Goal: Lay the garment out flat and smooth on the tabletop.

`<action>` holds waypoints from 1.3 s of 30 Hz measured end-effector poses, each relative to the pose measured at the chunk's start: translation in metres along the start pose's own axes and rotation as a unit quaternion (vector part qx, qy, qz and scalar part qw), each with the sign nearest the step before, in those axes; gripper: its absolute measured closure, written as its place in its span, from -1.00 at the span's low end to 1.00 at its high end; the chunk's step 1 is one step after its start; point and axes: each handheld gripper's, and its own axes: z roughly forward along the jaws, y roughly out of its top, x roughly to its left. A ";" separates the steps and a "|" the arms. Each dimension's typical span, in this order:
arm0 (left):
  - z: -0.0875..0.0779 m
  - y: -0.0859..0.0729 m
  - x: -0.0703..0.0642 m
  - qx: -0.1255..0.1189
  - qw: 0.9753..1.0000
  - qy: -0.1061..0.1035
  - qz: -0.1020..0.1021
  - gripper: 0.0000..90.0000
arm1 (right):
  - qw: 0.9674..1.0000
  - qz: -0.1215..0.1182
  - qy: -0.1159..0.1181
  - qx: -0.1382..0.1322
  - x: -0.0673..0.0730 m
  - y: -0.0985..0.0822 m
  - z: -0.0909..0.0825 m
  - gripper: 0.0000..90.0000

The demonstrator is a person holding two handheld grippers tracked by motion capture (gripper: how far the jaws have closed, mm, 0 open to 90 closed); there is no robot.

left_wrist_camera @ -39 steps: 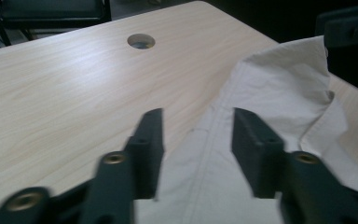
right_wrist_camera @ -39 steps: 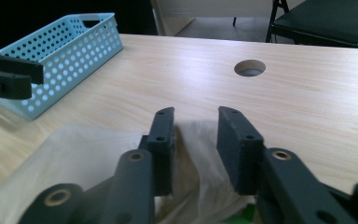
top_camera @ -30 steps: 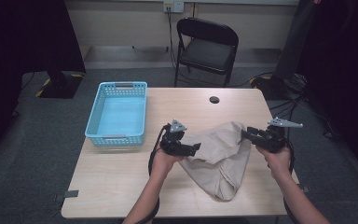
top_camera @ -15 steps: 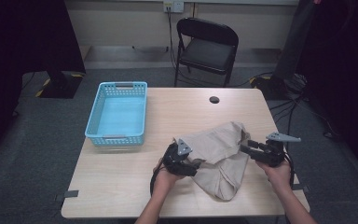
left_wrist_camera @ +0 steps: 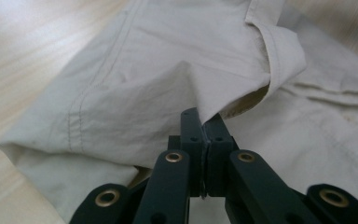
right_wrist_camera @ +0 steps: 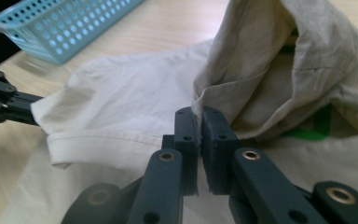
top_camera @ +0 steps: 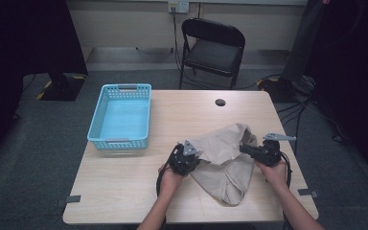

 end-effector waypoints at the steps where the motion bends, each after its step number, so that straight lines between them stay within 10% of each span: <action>1: -0.002 0.003 0.002 -0.007 1.000 -0.004 -0.004 0.99 | 1.000 0.002 0.005 -0.003 0.000 0.004 -0.001 0.91; 20: -0.013 0.078 0.084 -0.048 0.995 0.064 -0.063 0.92 | 1.000 0.005 -0.001 -0.027 -0.019 0.086 0.031 0.87; 23: -0.008 0.088 0.095 -0.046 0.992 0.083 -0.078 0.64 | 0.999 0.005 -0.018 -0.033 -0.023 0.099 0.040 0.63; 31: -0.011 0.088 0.087 -0.041 0.989 0.108 -0.091 -0.18 | 0.998 -0.020 -0.054 -0.032 -0.015 0.103 0.027 0.06; 39: -0.015 0.070 0.056 -0.032 0.993 0.084 -0.071 -0.74 | 0.998 -0.030 -0.055 -0.022 0.003 0.079 0.004 -0.46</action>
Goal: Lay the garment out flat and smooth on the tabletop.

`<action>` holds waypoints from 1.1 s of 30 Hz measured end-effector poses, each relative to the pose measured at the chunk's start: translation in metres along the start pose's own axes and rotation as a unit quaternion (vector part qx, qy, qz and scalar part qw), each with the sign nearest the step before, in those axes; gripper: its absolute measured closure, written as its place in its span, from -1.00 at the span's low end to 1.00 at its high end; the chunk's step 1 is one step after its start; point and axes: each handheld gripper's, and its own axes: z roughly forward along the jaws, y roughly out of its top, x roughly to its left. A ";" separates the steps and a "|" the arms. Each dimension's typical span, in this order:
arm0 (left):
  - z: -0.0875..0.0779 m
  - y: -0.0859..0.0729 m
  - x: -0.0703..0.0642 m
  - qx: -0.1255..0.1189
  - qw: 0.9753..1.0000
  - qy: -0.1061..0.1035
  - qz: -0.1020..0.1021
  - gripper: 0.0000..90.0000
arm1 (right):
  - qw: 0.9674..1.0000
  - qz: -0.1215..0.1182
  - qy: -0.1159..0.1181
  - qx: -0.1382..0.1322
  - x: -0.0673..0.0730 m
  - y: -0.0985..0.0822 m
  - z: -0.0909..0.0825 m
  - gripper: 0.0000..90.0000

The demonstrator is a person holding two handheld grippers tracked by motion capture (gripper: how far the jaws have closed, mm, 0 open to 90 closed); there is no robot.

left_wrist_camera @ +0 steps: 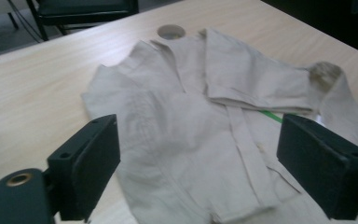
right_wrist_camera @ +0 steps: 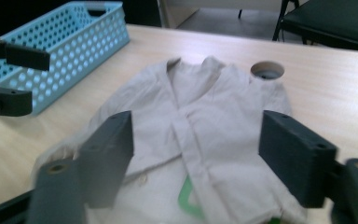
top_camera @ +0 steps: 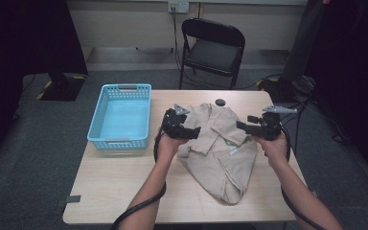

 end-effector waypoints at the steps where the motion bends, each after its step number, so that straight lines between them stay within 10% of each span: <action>1: -0.002 -0.004 -0.004 0.002 1.000 -0.003 0.005 -0.75 | 1.000 -0.002 0.001 0.004 0.002 -0.003 -0.001 -0.48; 18: 0.006 -0.063 -0.045 0.045 0.996 -0.065 0.031 -0.95 | 0.996 -0.058 0.005 0.075 0.022 -0.076 -0.002 -0.91; 33: 0.024 -0.088 -0.057 0.107 0.989 -0.047 0.085 -0.96 | 0.986 -0.095 -0.027 0.136 0.024 -0.111 0.010 -0.92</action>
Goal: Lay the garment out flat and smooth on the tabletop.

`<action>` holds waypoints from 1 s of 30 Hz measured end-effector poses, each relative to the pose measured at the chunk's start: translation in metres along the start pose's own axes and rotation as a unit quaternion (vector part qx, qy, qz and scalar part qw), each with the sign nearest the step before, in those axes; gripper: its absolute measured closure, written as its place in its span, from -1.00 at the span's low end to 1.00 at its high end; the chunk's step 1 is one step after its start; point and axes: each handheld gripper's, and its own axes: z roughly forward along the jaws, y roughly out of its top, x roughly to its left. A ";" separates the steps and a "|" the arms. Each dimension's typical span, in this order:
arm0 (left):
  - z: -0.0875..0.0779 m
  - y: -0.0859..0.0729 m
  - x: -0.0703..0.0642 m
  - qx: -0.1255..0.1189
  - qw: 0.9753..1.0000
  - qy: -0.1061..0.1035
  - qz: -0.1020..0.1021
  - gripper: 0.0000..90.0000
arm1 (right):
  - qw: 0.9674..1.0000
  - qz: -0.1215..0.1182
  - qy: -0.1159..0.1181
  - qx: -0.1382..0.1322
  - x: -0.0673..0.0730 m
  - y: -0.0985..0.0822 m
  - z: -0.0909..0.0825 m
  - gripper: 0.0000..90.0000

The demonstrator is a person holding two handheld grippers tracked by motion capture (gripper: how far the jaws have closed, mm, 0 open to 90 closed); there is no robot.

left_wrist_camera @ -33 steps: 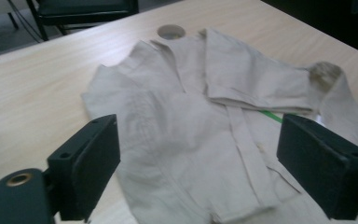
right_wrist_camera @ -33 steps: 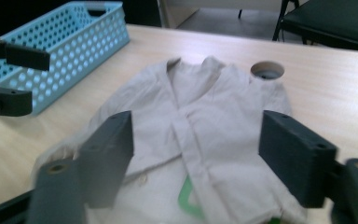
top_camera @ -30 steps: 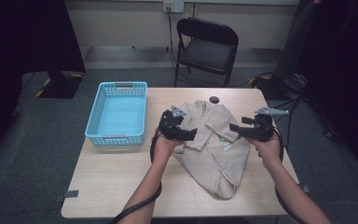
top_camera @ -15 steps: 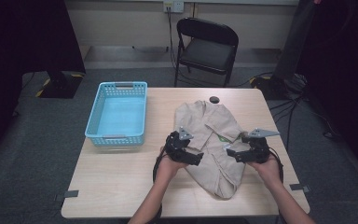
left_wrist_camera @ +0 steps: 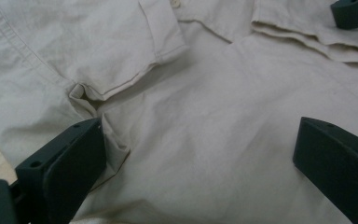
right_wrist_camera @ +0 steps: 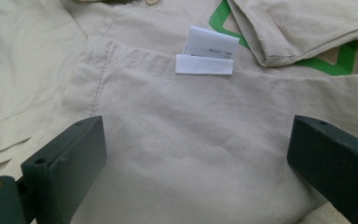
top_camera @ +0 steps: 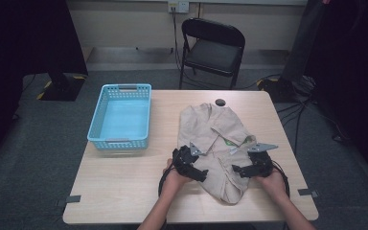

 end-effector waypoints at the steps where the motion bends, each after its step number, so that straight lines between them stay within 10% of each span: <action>1: 0.001 0.000 0.000 0.004 1.000 0.001 0.004 -0.97 | 1.000 -0.006 -0.001 0.001 0.001 0.000 0.000 -0.93; 30: -0.001 -0.017 0.000 -0.023 0.999 -0.019 0.017 -1.00 | 1.000 0.013 0.008 -0.005 0.013 -0.001 -0.007 -0.81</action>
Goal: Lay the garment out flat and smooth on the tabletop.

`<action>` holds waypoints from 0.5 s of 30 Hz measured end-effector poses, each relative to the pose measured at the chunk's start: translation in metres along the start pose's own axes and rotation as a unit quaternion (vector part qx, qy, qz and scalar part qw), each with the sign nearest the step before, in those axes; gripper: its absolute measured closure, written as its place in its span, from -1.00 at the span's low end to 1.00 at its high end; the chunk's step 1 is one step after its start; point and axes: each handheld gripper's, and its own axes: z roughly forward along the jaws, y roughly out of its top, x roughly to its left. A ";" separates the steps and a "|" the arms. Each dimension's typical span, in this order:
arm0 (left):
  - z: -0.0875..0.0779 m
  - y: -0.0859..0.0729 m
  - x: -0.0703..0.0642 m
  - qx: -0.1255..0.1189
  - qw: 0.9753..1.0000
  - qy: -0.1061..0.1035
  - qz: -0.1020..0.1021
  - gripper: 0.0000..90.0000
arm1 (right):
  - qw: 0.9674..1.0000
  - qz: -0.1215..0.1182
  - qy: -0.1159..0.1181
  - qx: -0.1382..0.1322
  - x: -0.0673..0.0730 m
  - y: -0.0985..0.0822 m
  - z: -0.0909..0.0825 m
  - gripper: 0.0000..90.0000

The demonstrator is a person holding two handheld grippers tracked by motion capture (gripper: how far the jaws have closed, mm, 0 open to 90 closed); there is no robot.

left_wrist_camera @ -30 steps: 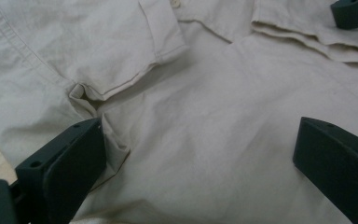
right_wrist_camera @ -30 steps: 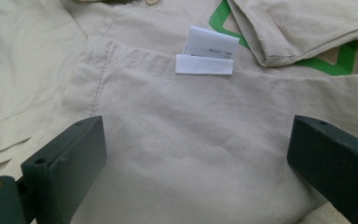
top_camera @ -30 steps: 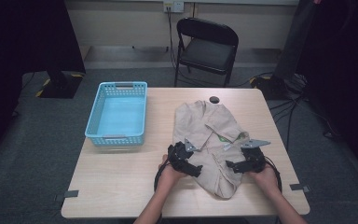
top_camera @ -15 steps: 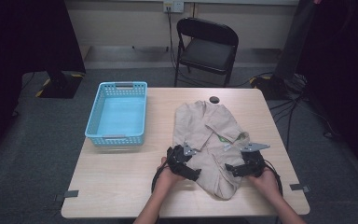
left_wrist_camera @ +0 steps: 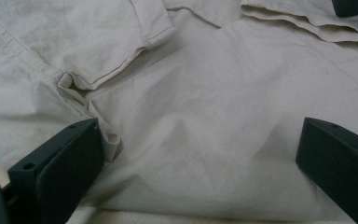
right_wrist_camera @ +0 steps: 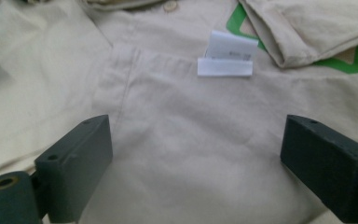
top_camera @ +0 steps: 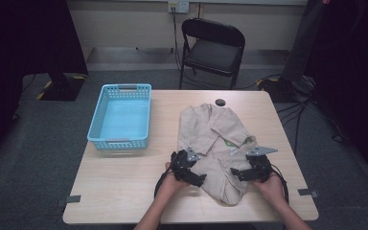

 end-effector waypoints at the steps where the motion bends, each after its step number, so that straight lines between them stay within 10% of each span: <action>1: 0.000 0.000 0.000 0.000 1.000 0.000 0.000 -1.00 | 1.000 0.006 0.004 -0.004 -0.001 0.002 0.000 -0.77; 15: 0.000 0.000 0.001 0.000 1.000 -0.004 0.002 -1.00 | 0.998 -0.016 -0.042 -0.038 -0.024 0.044 0.012 0.01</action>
